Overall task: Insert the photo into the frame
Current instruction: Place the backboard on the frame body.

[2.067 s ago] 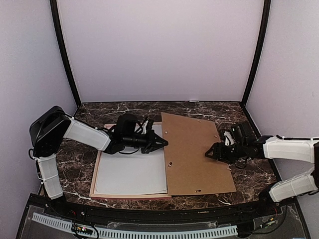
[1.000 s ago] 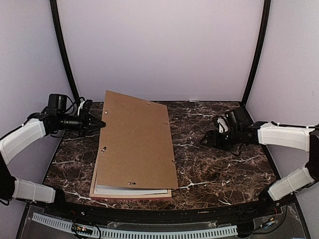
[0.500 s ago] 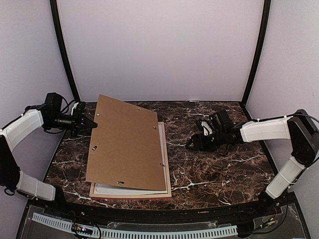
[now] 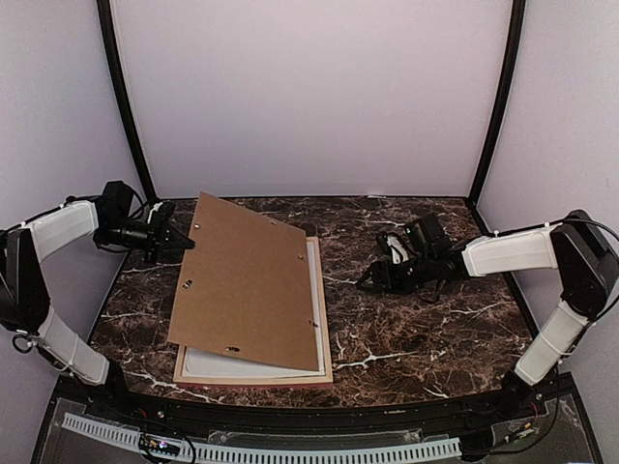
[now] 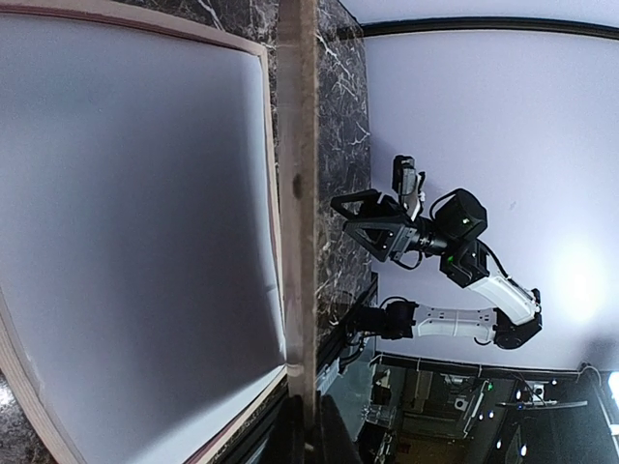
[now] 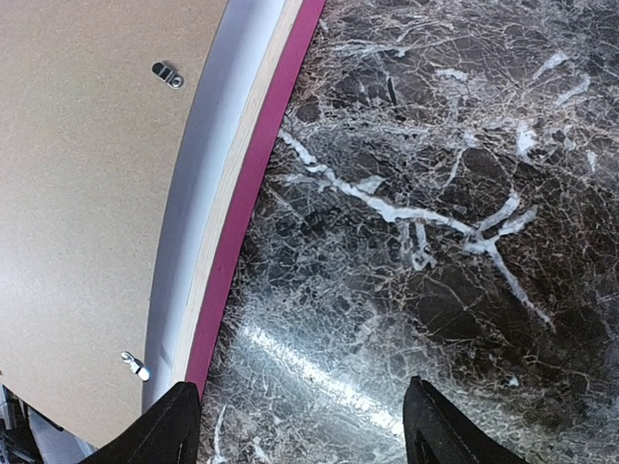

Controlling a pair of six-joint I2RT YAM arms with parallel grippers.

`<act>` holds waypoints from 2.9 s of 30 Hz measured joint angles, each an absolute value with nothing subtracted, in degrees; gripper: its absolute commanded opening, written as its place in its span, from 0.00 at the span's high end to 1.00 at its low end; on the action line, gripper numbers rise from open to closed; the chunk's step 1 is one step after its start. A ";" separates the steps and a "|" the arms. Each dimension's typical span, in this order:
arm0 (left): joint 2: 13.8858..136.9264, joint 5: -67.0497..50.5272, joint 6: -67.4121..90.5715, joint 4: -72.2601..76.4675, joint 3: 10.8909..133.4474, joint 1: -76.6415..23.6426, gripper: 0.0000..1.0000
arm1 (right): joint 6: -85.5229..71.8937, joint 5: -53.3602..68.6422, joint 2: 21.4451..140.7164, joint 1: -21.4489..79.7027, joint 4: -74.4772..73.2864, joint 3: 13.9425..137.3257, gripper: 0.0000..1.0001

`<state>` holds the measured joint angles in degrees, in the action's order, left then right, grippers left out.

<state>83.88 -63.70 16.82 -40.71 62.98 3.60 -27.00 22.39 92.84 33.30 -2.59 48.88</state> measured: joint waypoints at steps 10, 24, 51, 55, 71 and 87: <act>88.47 -63.68 16.27 -41.15 63.61 3.60 1.00 | -26.70 23.42 93.91 33.30 -2.50 48.86 0.27; 90.87 -63.90 15.84 -40.97 63.72 3.03 1.00 | -26.59 23.62 94.35 33.30 -1.21 48.84 0.27; 91.92 -63.40 15.44 -38.81 61.21 1.69 0.90 | -26.39 23.81 95.74 33.30 -0.27 48.84 0.27; 92.90 -62.54 15.07 -39.18 61.21 1.63 0.79 | -26.39 23.81 95.94 33.30 -0.25 48.84 0.27; 95.88 -55.72 13.61 -40.73 61.49 0.78 0.30 | -26.39 24.03 96.25 33.30 -0.23 48.84 0.27; 97.82 -41.50 13.17 -44.99 65.14 -3.18 0.22 | -26.44 24.58 96.92 33.32 -0.03 48.84 0.27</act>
<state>97.82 -41.50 13.17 -44.99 65.14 -3.18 -26.44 24.58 96.92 33.32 -0.03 48.84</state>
